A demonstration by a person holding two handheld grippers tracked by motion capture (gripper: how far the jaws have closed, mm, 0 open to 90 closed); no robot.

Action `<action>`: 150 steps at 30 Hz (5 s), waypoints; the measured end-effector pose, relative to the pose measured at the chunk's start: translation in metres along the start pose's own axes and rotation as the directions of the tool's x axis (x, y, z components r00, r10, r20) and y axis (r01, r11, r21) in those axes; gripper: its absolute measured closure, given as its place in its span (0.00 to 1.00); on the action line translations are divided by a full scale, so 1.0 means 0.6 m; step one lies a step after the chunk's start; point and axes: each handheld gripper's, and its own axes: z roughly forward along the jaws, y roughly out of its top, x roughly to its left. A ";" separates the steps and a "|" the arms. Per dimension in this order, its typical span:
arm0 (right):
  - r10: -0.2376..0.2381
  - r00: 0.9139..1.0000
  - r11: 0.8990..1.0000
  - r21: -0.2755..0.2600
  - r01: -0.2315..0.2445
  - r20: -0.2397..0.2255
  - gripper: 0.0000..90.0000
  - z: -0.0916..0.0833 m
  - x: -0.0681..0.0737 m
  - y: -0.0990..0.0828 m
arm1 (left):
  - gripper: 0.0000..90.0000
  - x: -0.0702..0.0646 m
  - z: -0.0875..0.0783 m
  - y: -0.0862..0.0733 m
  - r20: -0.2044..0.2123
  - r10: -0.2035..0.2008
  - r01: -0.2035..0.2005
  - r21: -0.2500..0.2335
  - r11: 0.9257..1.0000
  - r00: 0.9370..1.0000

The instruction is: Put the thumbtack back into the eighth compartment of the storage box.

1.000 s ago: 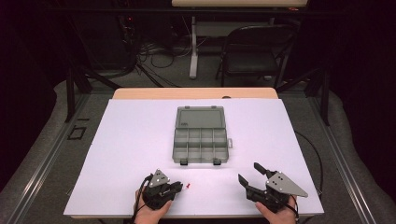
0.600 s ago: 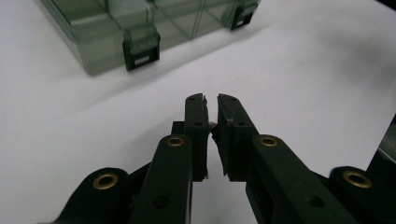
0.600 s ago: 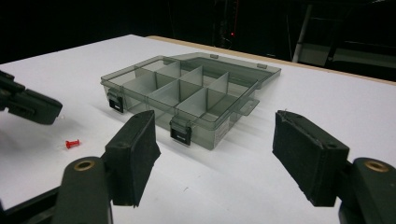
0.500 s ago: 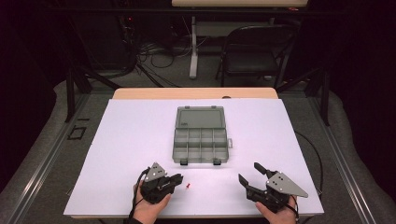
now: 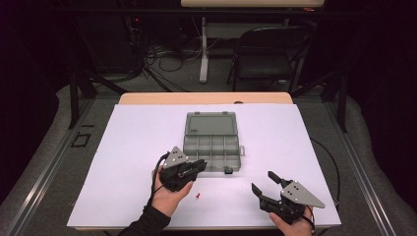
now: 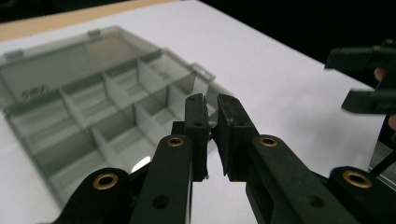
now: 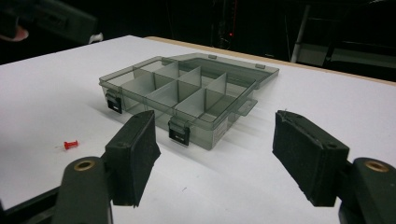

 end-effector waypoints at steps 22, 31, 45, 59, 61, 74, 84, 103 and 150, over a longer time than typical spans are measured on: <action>0.006 1.000 1.000 -0.006 -0.006 -0.001 0.33 -0.001 -0.003 0.000 | 0.92 0.005 0.132 0.046 0.029 -0.026 0.024 0.079 0.997 0.999; 0.004 1.000 1.000 -0.009 -0.004 -0.001 0.33 -0.001 -0.004 0.001 | 0.92 0.007 0.183 0.032 0.010 -0.003 0.001 0.131 0.991 1.000; 0.005 1.000 1.000 -0.011 -0.005 -0.001 0.33 -0.001 -0.005 0.001 | 0.92 0.007 0.212 0.020 0.006 -0.012 0.010 0.179 0.984 1.000; 0.008 1.000 1.000 -0.010 -0.008 0.000 0.33 -0.001 -0.004 0.001 | 0.61 0.014 0.212 0.021 0.023 -0.021 0.018 0.142 0.990 1.000; 0.007 1.000 1.000 -0.010 -0.007 -0.001 0.33 -0.001 -0.004 0.001 | 0.59 0.013 0.206 0.025 0.018 -0.020 0.018 0.127 0.992 1.000; 0.009 1.000 1.000 -0.008 -0.009 -0.001 0.33 -0.001 -0.004 0.000 | 0.49 0.012 0.156 0.036 0.016 0.009 -0.010 0.052 0.999 1.000; 0.008 1.000 1.000 -0.001 -0.008 0.002 0.33 -0.001 -0.004 0.000 | 0.48 0.023 0.098 0.028 0.013 0.002 -0.002 0.023 1.000 1.000; 0.004 1.000 1.000 0.000 -0.004 0.004 0.33 0.000 -0.001 0.000 | 0.43 0.048 0.002 -0.018 -0.042 -0.005 0.004 -0.018 1.000 0.999; 0.003 1.000 1.000 -0.001 -0.003 0.003 0.33 0.000 0.000 0.000 | 0.70 0.013 0.007 -0.158 -0.004 -0.070 0.069 0.158 0.985 0.998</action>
